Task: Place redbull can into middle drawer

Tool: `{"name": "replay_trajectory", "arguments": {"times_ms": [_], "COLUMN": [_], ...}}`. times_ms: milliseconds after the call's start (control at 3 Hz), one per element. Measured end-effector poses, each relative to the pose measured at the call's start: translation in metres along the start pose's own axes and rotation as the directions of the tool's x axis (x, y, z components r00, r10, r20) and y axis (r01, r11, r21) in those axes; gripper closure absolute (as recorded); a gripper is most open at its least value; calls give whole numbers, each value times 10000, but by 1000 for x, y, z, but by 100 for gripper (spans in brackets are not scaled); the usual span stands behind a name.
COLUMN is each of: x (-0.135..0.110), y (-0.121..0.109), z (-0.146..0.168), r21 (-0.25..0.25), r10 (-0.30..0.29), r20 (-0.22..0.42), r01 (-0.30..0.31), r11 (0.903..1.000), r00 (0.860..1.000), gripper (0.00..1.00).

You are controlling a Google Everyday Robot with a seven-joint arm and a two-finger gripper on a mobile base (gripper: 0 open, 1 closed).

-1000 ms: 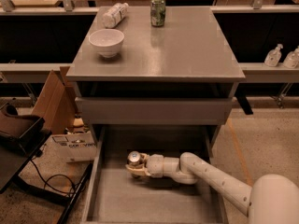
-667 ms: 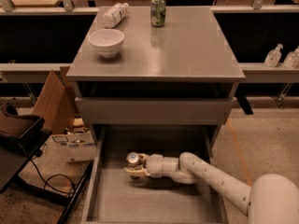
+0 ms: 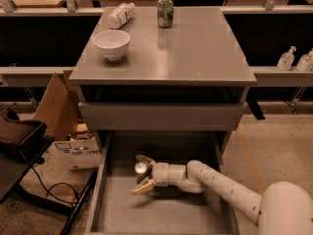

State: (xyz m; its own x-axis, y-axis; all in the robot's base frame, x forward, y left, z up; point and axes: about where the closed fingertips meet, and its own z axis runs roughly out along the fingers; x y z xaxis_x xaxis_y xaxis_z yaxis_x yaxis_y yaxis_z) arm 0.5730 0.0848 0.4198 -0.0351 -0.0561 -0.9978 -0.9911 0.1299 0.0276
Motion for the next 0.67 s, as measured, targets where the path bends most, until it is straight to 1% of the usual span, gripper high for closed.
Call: {"name": "replay_trajectory", "arguments": {"times_ms": [333, 667], "x": [0, -33], "y": [0, 6], "z": [0, -15], "r21": [-5, -70], "r10": [-4, -278], "r20": [4, -232], "r01": [4, 277], "r11": [10000, 9996], "r00": [10000, 9993], "gripper": [0, 0]}}
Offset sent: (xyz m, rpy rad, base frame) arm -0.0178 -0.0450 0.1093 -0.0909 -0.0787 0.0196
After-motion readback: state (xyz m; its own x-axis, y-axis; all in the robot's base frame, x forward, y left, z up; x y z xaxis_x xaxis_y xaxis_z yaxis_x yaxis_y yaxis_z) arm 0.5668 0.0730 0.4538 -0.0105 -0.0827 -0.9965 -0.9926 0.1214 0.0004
